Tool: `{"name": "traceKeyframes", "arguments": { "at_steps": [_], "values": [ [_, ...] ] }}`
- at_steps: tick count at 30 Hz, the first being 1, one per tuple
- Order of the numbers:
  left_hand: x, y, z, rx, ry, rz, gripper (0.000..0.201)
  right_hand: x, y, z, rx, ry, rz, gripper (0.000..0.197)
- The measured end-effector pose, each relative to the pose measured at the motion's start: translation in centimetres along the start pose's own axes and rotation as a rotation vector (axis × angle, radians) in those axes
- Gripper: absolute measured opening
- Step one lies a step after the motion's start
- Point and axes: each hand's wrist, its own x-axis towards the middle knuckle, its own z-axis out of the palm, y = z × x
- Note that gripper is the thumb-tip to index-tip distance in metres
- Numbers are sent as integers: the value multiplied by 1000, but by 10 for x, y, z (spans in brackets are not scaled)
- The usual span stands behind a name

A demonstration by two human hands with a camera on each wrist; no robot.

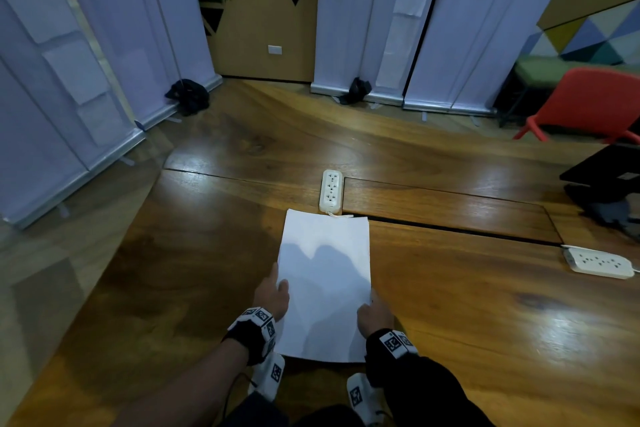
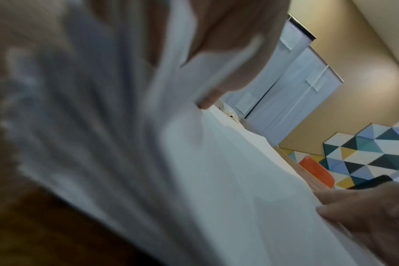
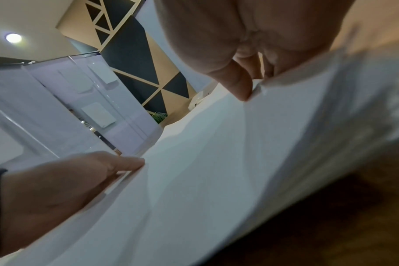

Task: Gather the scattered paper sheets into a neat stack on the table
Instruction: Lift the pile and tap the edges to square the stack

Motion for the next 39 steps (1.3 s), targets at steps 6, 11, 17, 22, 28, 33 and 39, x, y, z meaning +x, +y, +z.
{"name": "traceKeyframes", "arguments": {
  "at_steps": [6, 11, 17, 22, 28, 33, 39],
  "values": [
    [7, 3, -4, 123, 51, 3, 49, 17, 4, -1, -36, -11, 19, 43],
    [9, 6, -8, 180, 80, 16, 48, 24, 6, 4, -111, 32, -11, 33],
    [13, 2, -14, 206, 70, 70, 43, 29, 7, 7, -286, 52, -44, 31],
    [12, 1, -16, 205, 70, 78, 42, 29, 6, 5, -356, 52, -67, 27],
    [8, 3, -18, 174, 78, 82, 43, 29, 8, 5, -373, 56, -70, 58],
    [7, 2, -19, 149, 68, 66, 47, 25, 6, 6, -380, 93, -90, 34],
    [6, 2, -18, 166, 52, 67, 48, 20, 4, 2, -370, 54, -77, 33]
  ]
}}
